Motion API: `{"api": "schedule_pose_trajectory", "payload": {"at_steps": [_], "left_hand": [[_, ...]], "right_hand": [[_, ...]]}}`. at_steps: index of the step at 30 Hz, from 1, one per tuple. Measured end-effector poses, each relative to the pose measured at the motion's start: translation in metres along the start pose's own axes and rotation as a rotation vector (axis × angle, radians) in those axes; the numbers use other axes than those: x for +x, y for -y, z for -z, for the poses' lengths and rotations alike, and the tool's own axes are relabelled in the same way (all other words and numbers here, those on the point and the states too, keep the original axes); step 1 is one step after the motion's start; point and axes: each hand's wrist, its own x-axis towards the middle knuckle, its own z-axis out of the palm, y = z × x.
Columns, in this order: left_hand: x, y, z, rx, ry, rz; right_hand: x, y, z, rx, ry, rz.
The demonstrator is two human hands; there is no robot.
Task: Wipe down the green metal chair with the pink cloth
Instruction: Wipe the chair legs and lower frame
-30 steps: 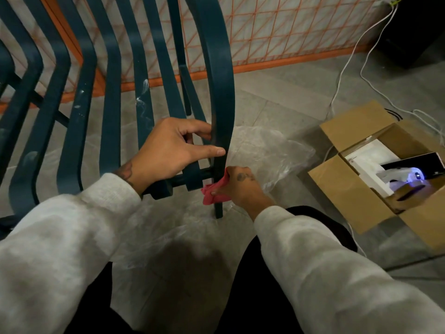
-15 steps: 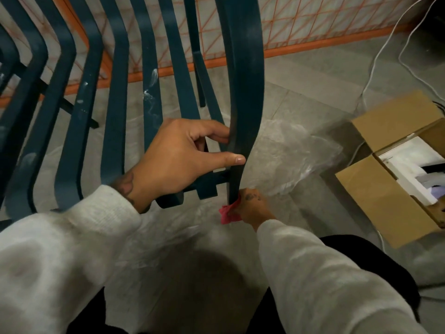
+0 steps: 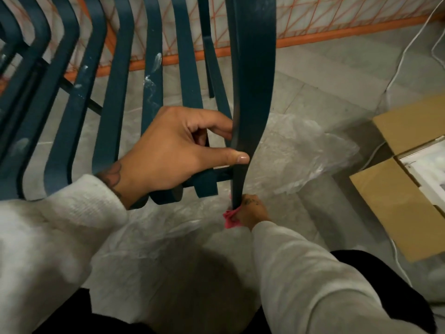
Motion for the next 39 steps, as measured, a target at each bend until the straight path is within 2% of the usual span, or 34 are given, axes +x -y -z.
{"api": "schedule_pose_trajectory", "payload": {"at_steps": [5, 9, 18, 26, 31, 34, 39], "left_hand": [[0.001, 0.003, 0.0, -0.013, 0.003, 0.005], [0.0, 0.003, -0.001, -0.021, 0.0, 0.018], [-0.001, 0.0, 0.0, -0.042, 0.006, 0.094], [-0.004, -0.002, 0.001, -0.053, 0.002, 0.093], [-0.005, -0.002, -0.003, -0.072, 0.006, 0.091], [-0.005, -0.001, -0.001, -0.099, -0.005, 0.07], [-0.005, 0.0, 0.0, -0.053, -0.025, 0.041]], "right_hand": [[-0.004, 0.003, 0.008, 0.057, 0.022, 0.055], [-0.003, 0.013, 0.016, -0.019, -0.024, 0.171], [-0.087, 0.072, 0.062, -0.119, -0.146, 0.443], [-0.15, 0.098, 0.091, -0.229, -0.314, 0.644], [-0.16, 0.098, 0.1, -0.139, -0.324, 0.74], [-0.152, 0.093, 0.102, -0.047, -0.251, 0.736], [-0.147, 0.097, 0.108, -0.107, -0.21, 0.726]]}}
